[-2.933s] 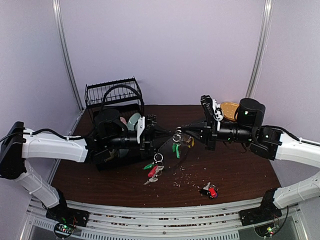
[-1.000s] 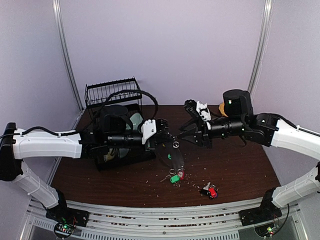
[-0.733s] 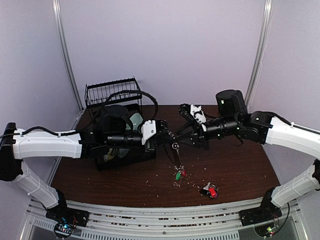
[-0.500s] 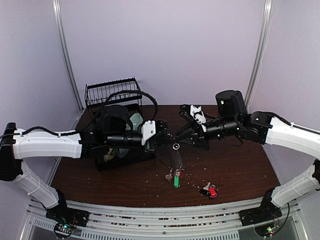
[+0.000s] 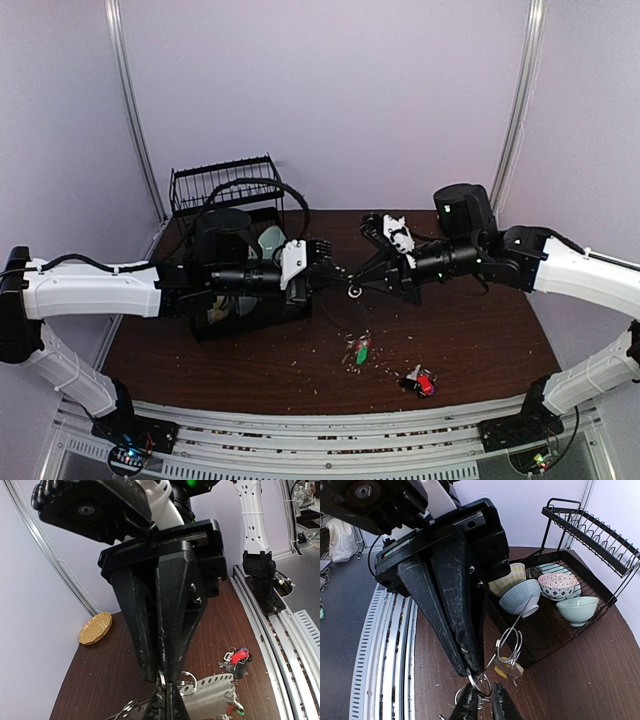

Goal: Put the keys on the keyring

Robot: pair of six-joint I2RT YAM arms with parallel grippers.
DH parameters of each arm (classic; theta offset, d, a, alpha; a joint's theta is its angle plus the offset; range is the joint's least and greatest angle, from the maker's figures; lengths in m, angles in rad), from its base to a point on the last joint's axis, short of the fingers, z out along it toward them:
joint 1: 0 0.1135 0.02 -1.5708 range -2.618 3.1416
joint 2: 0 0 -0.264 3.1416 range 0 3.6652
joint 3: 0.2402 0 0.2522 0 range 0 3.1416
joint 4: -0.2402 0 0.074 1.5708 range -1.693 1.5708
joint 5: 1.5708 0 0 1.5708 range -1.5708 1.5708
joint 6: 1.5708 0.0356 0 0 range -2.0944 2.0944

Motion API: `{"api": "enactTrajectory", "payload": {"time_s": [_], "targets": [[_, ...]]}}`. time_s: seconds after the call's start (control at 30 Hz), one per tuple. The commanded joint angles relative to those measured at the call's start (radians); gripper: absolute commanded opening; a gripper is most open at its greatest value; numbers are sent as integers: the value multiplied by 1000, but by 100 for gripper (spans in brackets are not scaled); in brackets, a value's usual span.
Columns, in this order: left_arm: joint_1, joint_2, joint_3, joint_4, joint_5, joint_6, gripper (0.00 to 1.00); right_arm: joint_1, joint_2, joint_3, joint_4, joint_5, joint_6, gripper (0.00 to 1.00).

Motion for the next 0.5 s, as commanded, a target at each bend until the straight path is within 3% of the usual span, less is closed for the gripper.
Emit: {"api": "enactTrajectory", "payload": {"time_s": [0.0,0.13,0.23,0.47], "targets": [[-5,-14,16,73,37,-5,0,0,-25,-10,15,-36,14,15],[-5,-13,26,58,46,-5,0,0,-24,-8,22,-47,18,12],[-5,-11,32,48,47,-5,0,0,-17,1,14,-70,17,1],[-6,-16,19,81,94,-43,0,0,-43,-48,118,-121,70,0]]}}
